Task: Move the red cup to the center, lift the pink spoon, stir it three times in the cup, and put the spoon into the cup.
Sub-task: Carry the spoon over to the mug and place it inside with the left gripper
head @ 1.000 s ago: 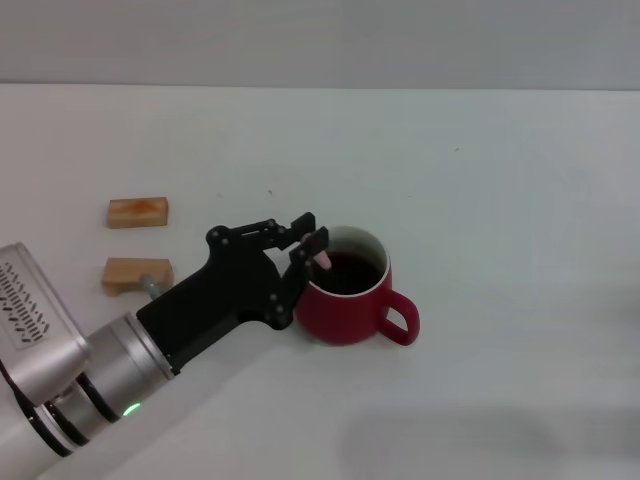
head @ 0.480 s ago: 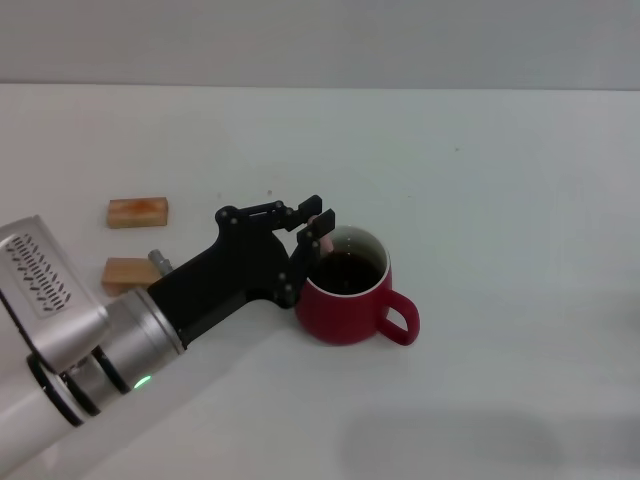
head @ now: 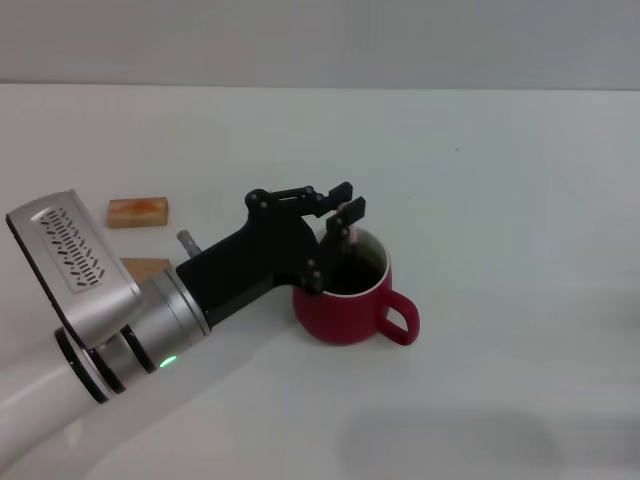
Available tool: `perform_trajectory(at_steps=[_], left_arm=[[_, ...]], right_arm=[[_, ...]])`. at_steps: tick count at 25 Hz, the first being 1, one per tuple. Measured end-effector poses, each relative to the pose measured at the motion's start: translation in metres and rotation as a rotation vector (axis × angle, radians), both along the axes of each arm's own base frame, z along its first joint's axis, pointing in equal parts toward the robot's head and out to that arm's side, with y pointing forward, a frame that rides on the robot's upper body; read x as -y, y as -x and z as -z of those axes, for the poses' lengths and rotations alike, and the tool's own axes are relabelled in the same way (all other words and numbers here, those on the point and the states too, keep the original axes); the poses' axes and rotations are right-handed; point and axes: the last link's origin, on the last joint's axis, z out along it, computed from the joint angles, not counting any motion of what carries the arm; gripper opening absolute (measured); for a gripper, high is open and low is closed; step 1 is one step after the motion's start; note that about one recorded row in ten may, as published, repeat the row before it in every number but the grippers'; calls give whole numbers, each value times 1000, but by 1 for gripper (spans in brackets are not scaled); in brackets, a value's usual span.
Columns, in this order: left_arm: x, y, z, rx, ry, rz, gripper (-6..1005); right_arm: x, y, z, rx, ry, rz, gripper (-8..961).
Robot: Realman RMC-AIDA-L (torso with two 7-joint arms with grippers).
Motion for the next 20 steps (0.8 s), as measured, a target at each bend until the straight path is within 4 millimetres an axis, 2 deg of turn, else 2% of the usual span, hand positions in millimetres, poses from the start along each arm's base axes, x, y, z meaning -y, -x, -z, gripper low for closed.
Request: perform_trajectory(at_steps=[8,14,20], left_arm=[[12,-3,6,11,32,19,224],[26,6,4,29,21,-15,227],[29,18,-2,31,-3,-54,230]], right_arm=[[0,0,-1,2,0,-1,0],[-3,2,0,-1,0,-7,-1],[-4,3,1,-6,0,-11,-1]])
